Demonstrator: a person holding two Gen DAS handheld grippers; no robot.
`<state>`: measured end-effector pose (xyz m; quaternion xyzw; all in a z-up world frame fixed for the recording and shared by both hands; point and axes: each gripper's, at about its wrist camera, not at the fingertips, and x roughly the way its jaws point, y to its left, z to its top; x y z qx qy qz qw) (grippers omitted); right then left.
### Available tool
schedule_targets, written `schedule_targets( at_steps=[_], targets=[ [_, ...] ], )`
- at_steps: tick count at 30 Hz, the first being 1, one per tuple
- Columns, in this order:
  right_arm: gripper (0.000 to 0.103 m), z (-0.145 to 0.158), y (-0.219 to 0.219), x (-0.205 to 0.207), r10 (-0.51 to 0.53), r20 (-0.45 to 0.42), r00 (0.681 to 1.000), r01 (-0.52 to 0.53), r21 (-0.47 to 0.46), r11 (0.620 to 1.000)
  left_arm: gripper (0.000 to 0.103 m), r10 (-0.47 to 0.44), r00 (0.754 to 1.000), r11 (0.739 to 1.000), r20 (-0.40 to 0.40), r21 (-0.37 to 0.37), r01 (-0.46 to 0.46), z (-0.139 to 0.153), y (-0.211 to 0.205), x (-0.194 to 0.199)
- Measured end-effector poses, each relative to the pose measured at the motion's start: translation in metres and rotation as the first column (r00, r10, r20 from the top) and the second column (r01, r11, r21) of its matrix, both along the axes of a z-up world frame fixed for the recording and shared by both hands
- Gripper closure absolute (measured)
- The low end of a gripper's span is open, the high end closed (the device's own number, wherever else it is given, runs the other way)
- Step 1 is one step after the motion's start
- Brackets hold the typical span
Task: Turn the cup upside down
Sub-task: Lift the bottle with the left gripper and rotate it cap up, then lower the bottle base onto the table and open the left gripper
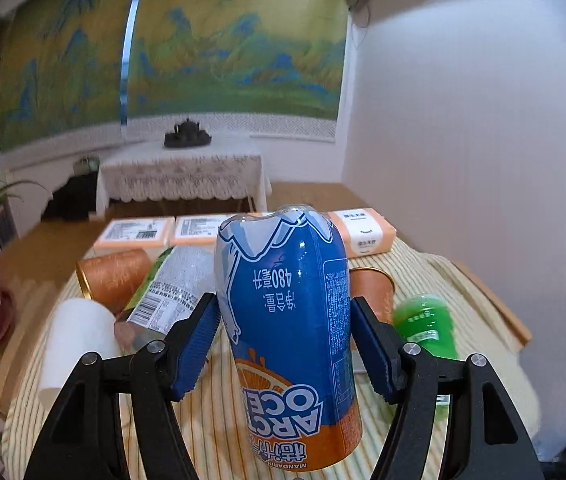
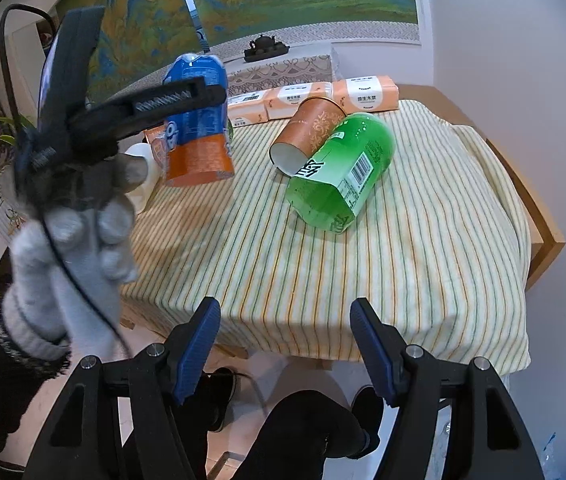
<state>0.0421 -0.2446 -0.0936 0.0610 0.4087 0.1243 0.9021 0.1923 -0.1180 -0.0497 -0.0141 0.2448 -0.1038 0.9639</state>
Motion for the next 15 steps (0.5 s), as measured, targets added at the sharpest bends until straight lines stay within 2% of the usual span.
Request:
schedule_targets(
  at_steps=[6, 10, 15],
  targets=[
    [0.039, -0.001, -0.002, -0.002, -0.020, 0.001, 1.000, 0.020, 0.013, 1.000, 0.033, 0.018, 0.998, 1.000, -0.065, -0.011, -0.019, -0.023, 0.000, 0.019],
    [0.040, 0.001, -0.005, -0.006, -0.033, 0.008, 0.999, 0.033, 0.017, 0.999, 0.033, 0.016, 0.998, 1.000, -0.064, -0.022, -0.018, -0.027, 0.004, 0.019],
    [0.039, 0.002, -0.008, -0.004, -0.042, 0.009, 0.999, 0.042, 0.028, 0.999, 0.033, -0.004, 0.999, 1.000, -0.036, -0.013, 0.004, -0.028, 0.004, -0.001]
  ],
)
